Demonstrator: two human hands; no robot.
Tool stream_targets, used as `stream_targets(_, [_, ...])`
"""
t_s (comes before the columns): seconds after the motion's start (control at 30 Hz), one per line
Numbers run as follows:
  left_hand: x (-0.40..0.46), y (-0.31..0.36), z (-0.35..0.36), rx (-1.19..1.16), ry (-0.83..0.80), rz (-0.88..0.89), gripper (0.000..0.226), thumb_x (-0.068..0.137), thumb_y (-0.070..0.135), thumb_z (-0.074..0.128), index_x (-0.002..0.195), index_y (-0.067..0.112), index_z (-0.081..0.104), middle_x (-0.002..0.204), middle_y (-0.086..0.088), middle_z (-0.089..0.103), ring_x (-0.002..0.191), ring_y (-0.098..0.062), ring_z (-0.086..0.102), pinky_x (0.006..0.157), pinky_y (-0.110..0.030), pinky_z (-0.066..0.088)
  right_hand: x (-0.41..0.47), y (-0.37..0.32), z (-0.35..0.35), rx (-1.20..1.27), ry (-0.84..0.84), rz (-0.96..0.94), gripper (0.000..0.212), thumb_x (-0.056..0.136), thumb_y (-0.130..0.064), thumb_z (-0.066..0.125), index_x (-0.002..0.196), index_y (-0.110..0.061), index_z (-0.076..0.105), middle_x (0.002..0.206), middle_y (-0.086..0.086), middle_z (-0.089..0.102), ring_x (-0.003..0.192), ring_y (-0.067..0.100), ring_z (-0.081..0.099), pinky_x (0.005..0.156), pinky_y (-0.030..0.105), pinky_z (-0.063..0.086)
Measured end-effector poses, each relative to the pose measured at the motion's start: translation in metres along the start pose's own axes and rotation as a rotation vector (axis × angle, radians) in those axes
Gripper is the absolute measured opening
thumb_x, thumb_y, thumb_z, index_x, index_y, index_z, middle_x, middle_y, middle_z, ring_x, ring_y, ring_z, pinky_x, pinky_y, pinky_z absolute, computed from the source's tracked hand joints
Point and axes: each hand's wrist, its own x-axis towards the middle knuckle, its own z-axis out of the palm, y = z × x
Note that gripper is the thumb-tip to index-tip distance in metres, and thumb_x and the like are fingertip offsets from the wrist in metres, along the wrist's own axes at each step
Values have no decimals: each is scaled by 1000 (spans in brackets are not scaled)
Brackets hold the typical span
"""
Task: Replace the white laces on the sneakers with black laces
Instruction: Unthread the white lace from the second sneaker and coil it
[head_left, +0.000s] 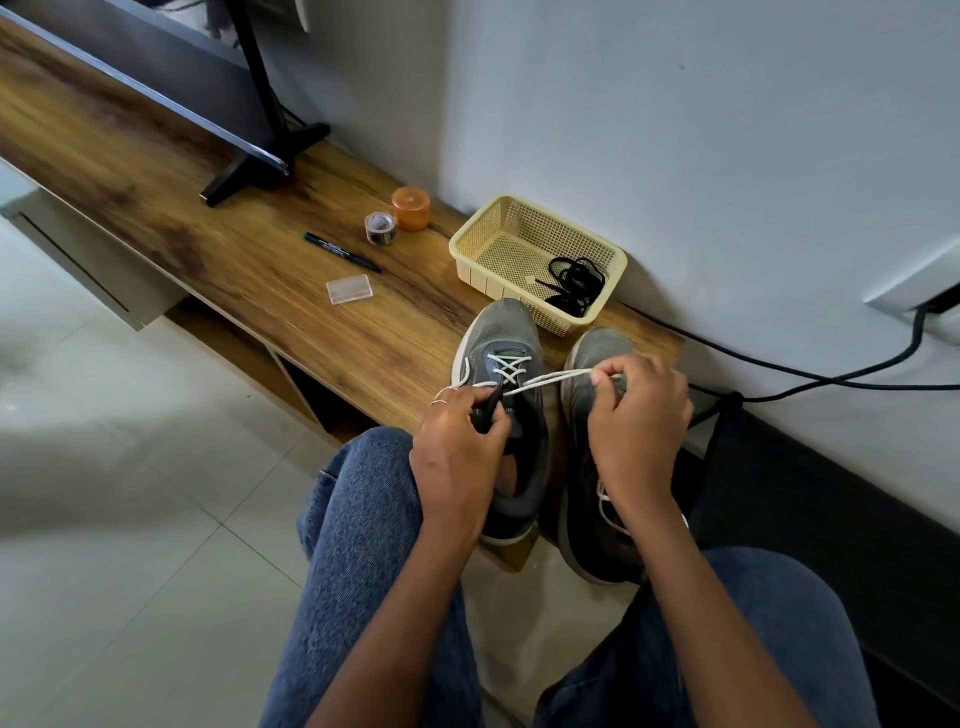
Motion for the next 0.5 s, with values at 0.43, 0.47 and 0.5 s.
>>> stream_targets(0.43, [2, -2, 1, 14, -40, 8, 22, 84, 33, 66, 106, 31, 69, 103, 11, 67, 94, -8, 61, 79, -30, 51, -9, -20, 31, -239, -302, -392, 13, 86, -23, 65, 95, -16, 71, 116, 2, 62, 125, 31, 41, 98, 44, 27])
stream_targets(0.47, [2, -2, 1, 13, -42, 10, 22, 84, 33, 66, 106, 30, 69, 104, 11, 67, 94, -8, 61, 79, -31, 51, -8, -20, 34, -243, -275, -396, 10, 85, -23, 67, 92, -16, 71, 112, 1, 64, 121, 30, 45, 95, 43, 29])
stream_targets(0.5, [2, -2, 1, 14, -46, 11, 22, 84, 33, 66, 106, 30, 69, 104, 11, 67, 94, -8, 61, 79, -31, 51, -8, -21, 35, -245, -248, -404, 8, 84, -22, 68, 89, -17, 71, 109, 0, 64, 118, 29, 47, 93, 42, 30])
